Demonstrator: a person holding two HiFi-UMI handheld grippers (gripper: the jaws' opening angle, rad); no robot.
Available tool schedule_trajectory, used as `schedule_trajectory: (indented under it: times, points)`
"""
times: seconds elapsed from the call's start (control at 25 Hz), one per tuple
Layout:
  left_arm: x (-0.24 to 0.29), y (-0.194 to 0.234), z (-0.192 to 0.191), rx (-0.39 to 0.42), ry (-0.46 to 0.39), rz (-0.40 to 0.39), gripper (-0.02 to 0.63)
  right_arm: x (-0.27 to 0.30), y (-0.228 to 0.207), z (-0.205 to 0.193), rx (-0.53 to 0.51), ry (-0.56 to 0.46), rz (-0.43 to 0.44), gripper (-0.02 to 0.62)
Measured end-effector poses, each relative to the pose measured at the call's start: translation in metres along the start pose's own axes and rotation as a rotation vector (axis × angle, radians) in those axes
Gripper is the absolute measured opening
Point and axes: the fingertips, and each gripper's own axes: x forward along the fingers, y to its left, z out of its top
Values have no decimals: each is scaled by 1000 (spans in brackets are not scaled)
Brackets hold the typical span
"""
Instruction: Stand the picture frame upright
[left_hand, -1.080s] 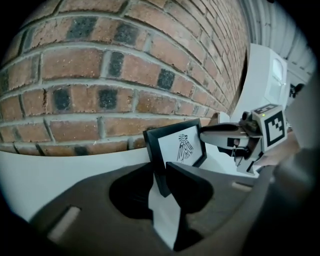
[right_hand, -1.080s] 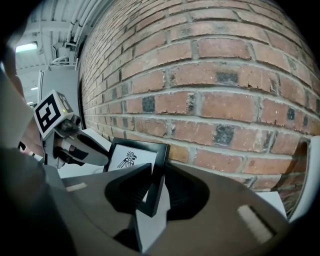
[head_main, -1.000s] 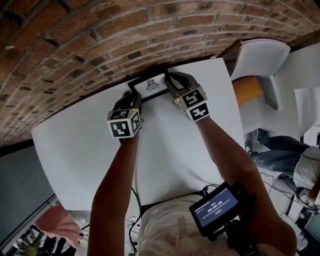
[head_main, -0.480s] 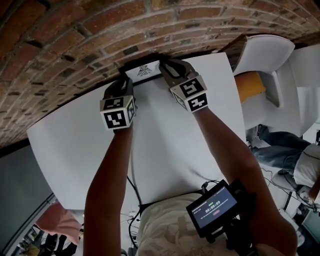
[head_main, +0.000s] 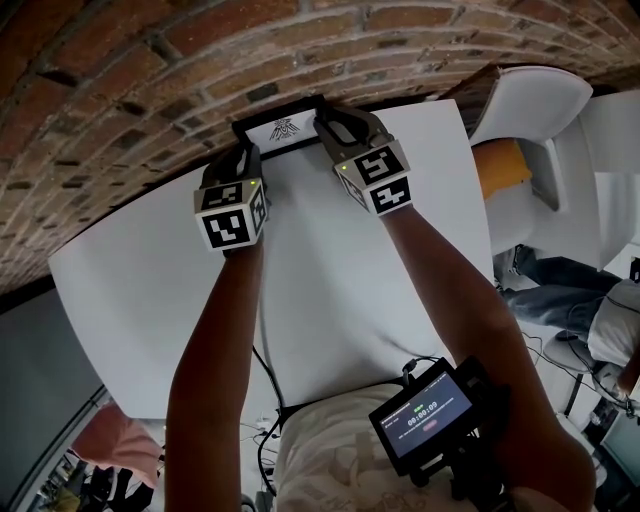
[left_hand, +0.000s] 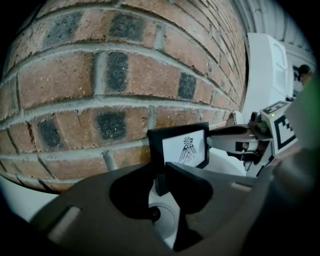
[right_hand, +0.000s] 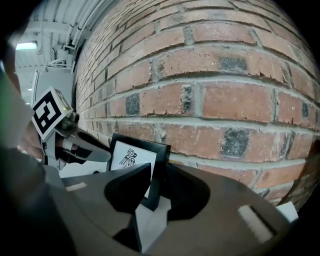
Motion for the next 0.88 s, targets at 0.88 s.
schedule_trajectory:
  times: [0.88]
  points:
    - [-32,-4,-13,-21,-13,-29,107,-25,4,2,32,-6,-27,103]
